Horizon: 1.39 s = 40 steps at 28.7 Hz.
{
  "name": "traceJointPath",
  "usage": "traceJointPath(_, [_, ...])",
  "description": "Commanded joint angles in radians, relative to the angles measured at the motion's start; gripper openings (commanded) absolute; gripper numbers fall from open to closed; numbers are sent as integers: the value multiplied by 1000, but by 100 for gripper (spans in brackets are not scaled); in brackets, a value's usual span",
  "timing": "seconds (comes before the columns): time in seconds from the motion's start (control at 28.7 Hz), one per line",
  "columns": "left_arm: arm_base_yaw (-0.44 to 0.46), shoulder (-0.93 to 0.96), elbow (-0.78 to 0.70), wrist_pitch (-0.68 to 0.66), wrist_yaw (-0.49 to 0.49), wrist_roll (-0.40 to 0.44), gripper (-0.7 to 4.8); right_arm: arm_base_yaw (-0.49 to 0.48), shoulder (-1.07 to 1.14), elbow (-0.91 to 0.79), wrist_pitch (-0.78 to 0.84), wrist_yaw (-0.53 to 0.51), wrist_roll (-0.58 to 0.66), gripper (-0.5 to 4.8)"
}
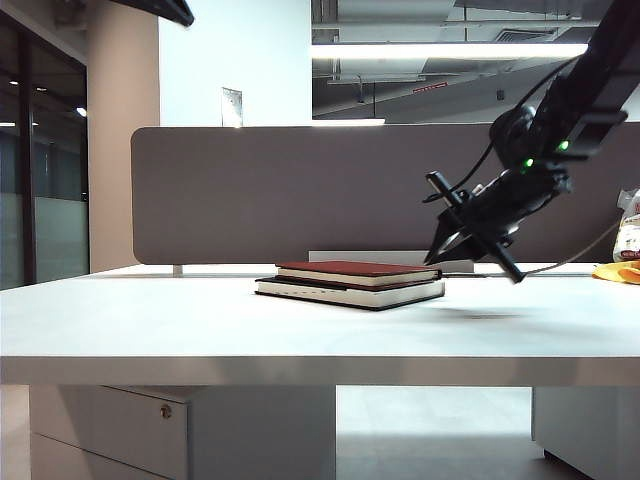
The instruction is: Pick up the red book and place it on top of the black book.
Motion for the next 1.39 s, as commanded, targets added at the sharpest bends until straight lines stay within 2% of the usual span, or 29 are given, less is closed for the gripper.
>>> traceJointPath(0.03, [0,-4,6,6,-19,4,-5,-26,-57,8,-74,60,-124,-3])
traceJointPath(0.28, [0,-6,6,11,-21,4,-5,-88,-137,6,-244,73,-253,-3])
traceJointPath(0.38, [0,-13,6,12,-64,3,-5,-103,-169,3,-295,77,-307,-3])
traceJointPath(0.77, [3,-71,-4,-8,-134,6,-5,-106,-277,3,-434,88,-430,-3])
traceJointPath(0.98, [27,-131,-77,11,-142,3,-5,-111,-347,2,-536,132,-517,-3])
traceJointPath(1.39, [67,-296,-233,51,-134,-32,-5,-116,-481,2,-640,148,-554,-3])
